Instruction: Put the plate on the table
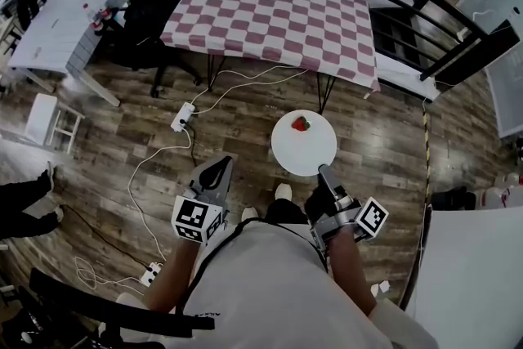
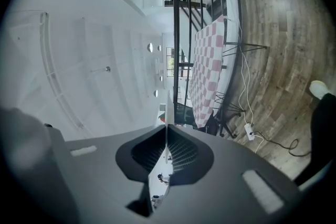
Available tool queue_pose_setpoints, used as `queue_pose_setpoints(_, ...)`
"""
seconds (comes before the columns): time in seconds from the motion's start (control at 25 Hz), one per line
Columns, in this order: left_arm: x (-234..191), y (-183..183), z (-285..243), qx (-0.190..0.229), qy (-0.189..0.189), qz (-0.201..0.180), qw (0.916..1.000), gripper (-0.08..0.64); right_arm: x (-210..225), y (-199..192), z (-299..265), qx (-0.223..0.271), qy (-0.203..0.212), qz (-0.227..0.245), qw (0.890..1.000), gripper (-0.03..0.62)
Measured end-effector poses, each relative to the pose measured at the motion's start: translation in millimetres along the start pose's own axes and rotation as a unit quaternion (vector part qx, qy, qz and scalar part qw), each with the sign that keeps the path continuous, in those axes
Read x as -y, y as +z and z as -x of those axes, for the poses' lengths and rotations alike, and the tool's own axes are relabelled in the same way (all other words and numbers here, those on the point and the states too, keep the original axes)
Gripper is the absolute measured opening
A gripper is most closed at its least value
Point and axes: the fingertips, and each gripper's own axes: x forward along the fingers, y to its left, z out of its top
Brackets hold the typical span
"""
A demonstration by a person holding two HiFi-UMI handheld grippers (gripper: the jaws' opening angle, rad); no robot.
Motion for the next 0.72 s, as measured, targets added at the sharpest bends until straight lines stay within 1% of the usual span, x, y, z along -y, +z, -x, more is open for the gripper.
queue_pose_setpoints(0.16,-1,-1,-3,-0.001,0.001,0.004,1.0000,0.005,-1,4,-2,-0.001,-0.004,0.002,1.000,0.018)
queue_pose_setpoints(0.4,-6,-2,-11,-0.006,0.005,0.004,1.0000,0.005,0,10,-12,-0.004,0.001,0.001,1.000,0.018)
queue_pose_setpoints(0.72,-10,3,-47,-0.016,0.000,-0.002,0.9999,0.005,6,37,-30,-0.003,0.000,-0.006,1.000,0.018)
